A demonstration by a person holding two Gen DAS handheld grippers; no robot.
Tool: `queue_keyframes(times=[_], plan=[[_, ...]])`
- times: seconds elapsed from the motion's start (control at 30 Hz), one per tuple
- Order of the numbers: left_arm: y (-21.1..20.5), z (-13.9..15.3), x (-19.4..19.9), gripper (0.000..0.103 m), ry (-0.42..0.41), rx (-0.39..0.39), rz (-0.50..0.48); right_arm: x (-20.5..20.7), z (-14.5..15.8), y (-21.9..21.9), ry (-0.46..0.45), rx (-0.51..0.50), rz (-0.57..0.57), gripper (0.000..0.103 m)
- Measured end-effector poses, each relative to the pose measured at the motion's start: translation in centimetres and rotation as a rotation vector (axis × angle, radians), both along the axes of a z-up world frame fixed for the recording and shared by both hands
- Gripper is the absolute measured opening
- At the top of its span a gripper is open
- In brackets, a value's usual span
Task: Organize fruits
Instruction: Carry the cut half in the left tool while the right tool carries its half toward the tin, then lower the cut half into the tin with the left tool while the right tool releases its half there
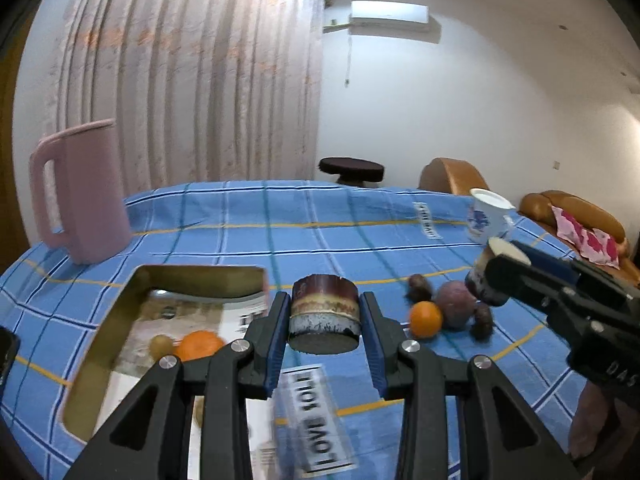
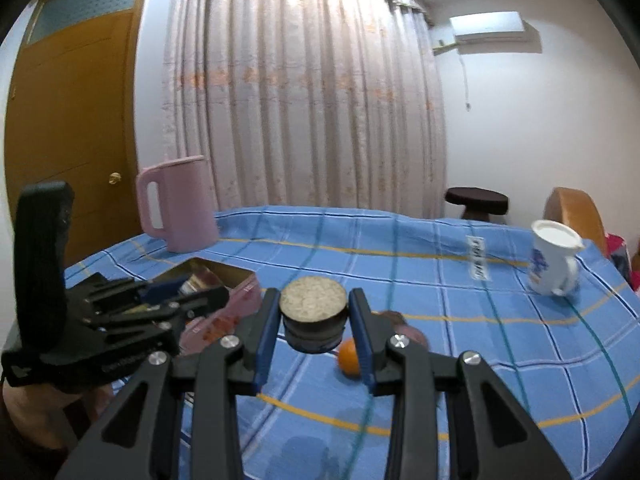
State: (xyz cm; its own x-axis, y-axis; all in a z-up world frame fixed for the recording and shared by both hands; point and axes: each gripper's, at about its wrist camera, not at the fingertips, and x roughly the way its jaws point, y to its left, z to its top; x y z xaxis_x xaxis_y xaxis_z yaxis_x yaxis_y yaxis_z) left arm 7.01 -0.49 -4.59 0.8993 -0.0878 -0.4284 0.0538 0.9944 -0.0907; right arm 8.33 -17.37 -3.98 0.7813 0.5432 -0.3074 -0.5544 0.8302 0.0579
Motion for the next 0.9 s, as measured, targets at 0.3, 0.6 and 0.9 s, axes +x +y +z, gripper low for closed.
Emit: queue_keyframes(times=[0.3,0.6,0.9], plan=[[3.5,0.1,-0.7,0.037,0.008,0.004,0.069,1.1,0.8,4.5,-0.013,-0.033,0.085,0.038],[6.2,0.6,-0.9,0.037,0.009,0.021,0.13,1.6,1.1,8.1,-0.017,-0.049,0.152,0.038],[8.6,0.0,-0.6,0.037,0.039,0.041,0.179,2.2,0.4,11.3,0.003,-0.064,0.212,0.038]])
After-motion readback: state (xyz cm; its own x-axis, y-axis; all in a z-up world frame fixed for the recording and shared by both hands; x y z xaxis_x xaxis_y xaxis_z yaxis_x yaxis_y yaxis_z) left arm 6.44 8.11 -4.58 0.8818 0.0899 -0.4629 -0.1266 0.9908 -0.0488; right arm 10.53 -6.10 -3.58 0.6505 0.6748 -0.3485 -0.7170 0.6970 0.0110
